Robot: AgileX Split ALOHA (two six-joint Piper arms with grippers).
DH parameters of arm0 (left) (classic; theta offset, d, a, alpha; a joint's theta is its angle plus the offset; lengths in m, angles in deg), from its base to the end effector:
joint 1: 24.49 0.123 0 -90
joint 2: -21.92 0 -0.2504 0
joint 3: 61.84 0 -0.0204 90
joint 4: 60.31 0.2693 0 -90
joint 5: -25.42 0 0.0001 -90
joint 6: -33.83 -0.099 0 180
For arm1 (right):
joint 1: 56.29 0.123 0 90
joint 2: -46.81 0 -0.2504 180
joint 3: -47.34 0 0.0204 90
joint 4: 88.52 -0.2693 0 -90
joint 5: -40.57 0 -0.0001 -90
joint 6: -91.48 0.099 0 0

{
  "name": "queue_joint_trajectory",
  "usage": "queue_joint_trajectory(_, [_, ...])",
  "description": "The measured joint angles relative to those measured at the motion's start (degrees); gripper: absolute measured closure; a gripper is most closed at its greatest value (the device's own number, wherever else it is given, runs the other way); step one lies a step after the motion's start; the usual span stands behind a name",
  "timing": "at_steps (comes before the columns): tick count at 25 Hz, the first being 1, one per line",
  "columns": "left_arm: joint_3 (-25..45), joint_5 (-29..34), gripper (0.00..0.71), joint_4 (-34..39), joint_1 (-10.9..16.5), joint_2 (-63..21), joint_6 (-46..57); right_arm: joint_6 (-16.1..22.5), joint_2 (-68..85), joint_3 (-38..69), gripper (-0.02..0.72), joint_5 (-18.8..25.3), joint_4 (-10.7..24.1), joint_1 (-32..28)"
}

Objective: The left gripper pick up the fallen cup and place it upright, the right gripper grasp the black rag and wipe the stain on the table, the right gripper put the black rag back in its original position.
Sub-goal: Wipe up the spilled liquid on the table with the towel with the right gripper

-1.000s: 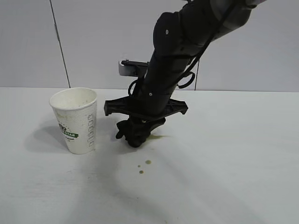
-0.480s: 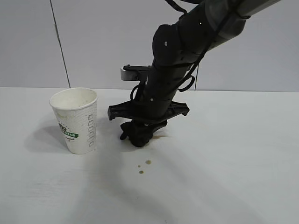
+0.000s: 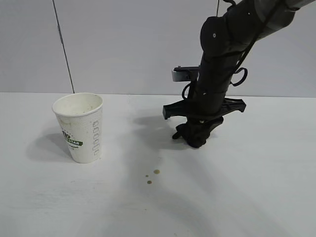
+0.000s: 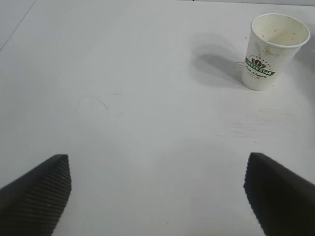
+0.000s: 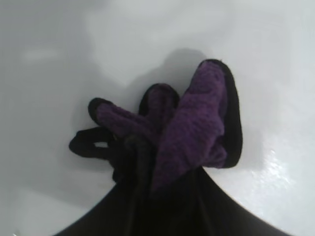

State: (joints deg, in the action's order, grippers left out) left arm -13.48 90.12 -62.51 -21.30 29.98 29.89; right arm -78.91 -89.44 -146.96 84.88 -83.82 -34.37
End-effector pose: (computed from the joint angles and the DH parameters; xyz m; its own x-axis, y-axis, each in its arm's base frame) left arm 0.0499 -0.0007 0.2729 -0.5164 0.0236 -0.8560 0.0011 0.9996 0.0269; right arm 0.4138 0.1604 0.0750 -0.9346 -0.2591 -0.2438 -0.2599 0.9652 -0.0292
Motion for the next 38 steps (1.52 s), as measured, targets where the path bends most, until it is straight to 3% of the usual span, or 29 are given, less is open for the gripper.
queue_joint_trajectory(4, [0.0,0.0,0.024,0.0,0.0,0.0,0.0,-6.04,0.45,0.0,0.554,4.99,-5.1,0.07])
queue_joint_trajectory(9, [0.0,0.0,0.024,0.06,0.0,0.0,0.0,-15.26,0.99,0.46,0.554,10.11,-16.07,2.93])
queue_joint_trajectory(12, [0.0,0.0,0.024,0.47,0.0,0.0,0.0,-17.33,1.23,0.67,0.554,11.29,-17.98,7.02])
queue_joint_trajectory(16, [0.0,0.0,0.024,1.66,0.0,0.0,0.0,-17.72,1.24,0.67,0.554,11.11,-17.68,12.47])
queue_joint_trajectory(20, [0.0,0.0,0.024,1.78,0.0,0.0,0.0,-17.03,1.29,0.67,0.554,11.06,-16.4,13.7])
queue_joint_trajectory(23, [0.0,0.0,0.024,1.84,0.0,0.0,0.0,-15.2,1.29,0.67,0.554,11.06,-12.59,13.11])
queue_joint_trajectory(27, [0.0,0.0,0.024,1.84,0.0,0.0,0.0,-9.61,1.35,0.67,0.554,10.27,-5.76,11.64])
queue_joint_trajectory(33, [0.0,0.0,0.024,2.2,0.0,0.0,0.0,-3.66,1.35,0.67,0.554,8.54,-0.88,8.65])
queue_joint_trajectory(35, [0.0,0.0,0.024,2.2,0.0,0.0,0.0,-2.32,1.35,0.67,0.554,8.4,-0.87,8.63])
queue_joint_trajectory(38, [0.0,0.0,0.024,2.2,0.0,0.0,0.0,-5.02,1.35,0.67,0.554,8.4,-6.44,8.72])
